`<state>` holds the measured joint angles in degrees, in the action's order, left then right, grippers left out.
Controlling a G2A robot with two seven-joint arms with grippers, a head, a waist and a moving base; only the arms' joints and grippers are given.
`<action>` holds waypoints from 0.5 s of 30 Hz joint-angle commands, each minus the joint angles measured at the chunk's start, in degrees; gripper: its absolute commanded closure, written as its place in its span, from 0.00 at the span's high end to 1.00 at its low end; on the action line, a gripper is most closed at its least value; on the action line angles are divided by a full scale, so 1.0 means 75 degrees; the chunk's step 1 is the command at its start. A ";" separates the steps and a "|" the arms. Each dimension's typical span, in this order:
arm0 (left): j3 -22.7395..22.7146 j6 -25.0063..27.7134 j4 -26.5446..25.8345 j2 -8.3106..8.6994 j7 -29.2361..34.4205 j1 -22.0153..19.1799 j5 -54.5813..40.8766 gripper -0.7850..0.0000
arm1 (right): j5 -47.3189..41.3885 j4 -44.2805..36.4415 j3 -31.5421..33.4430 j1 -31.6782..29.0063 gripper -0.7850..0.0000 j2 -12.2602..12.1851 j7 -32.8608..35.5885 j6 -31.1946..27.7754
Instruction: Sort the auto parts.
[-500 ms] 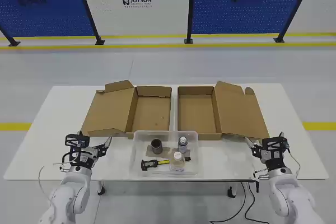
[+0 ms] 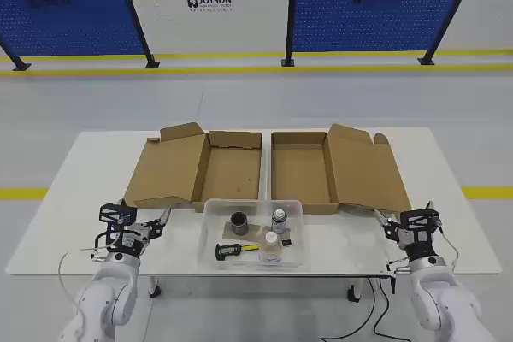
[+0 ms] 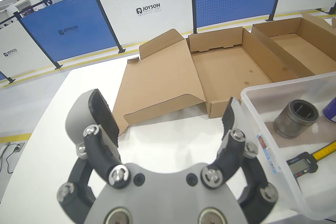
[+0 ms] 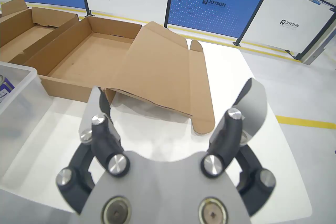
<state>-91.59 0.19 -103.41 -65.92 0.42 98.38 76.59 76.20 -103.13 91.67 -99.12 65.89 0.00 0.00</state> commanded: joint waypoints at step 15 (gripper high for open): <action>0.1290 0.2606 -0.0841 -0.0005 0.1129 -0.1163 -0.0129 1.00 | 0.0000 0.0000 0.0000 0.0000 1.00 0.0000 0.0000 0.0000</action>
<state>-83.17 18.25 -109.55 -65.90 8.16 90.29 76.04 76.20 -103.13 91.67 -99.12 65.89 0.00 0.00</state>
